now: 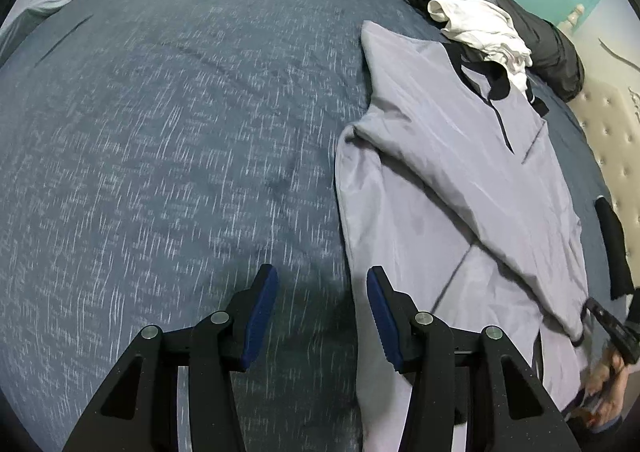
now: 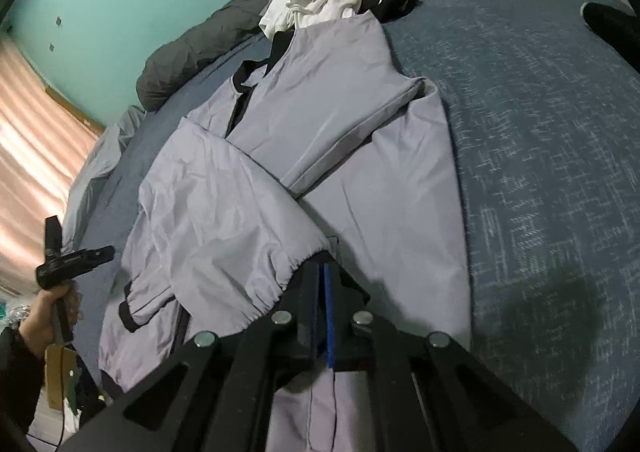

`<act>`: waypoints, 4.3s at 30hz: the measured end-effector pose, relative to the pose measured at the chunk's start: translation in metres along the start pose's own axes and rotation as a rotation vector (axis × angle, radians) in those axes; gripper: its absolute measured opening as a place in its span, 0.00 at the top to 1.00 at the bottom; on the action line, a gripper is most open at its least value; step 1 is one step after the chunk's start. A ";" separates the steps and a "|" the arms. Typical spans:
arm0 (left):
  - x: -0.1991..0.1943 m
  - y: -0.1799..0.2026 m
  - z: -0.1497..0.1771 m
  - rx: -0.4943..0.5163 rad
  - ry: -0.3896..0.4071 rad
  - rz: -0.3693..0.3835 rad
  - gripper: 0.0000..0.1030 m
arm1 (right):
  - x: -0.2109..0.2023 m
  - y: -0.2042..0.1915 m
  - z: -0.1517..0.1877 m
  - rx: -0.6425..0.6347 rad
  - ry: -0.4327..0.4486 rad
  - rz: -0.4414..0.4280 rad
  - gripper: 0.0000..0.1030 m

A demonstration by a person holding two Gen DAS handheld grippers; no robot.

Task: Fold clothes

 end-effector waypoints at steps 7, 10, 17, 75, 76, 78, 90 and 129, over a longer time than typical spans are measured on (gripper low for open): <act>0.022 0.013 -0.032 0.037 0.022 -0.081 0.50 | -0.007 0.005 0.007 0.018 -0.009 -0.005 0.98; 0.033 0.022 -0.047 0.089 0.041 -0.135 0.50 | -0.004 0.007 0.010 0.025 -0.019 -0.015 0.98; 0.062 0.030 -0.070 0.134 0.034 -0.130 0.50 | -0.003 0.013 0.009 0.044 -0.019 -0.037 0.98; -0.030 -0.002 0.120 0.004 -0.150 0.173 0.61 | -0.091 -0.003 0.046 0.051 -0.099 0.046 0.61; -0.034 -0.001 0.125 0.005 -0.154 0.180 0.61 | -0.093 -0.002 0.051 0.056 -0.112 0.046 0.60; -0.042 -0.001 0.135 0.008 -0.165 0.194 0.61 | -0.096 0.002 0.061 0.079 -0.141 0.047 0.54; -0.062 -0.016 0.180 0.020 -0.217 0.232 0.70 | -0.085 0.005 0.100 0.137 -0.231 0.021 0.49; -0.108 -0.006 0.204 0.077 -0.159 0.337 0.87 | -0.113 -0.022 0.119 0.057 -0.201 -0.024 0.92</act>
Point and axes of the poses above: each gripper's, at about its wrist camera, not at the fingertips, and x roughly the way its jaws point, y to its right, z to its underside, the point moved 2 cm from there along x, roughly the way its jaws point, and after that the axes turned 8 degrees about -z, right-handed, at the moved point
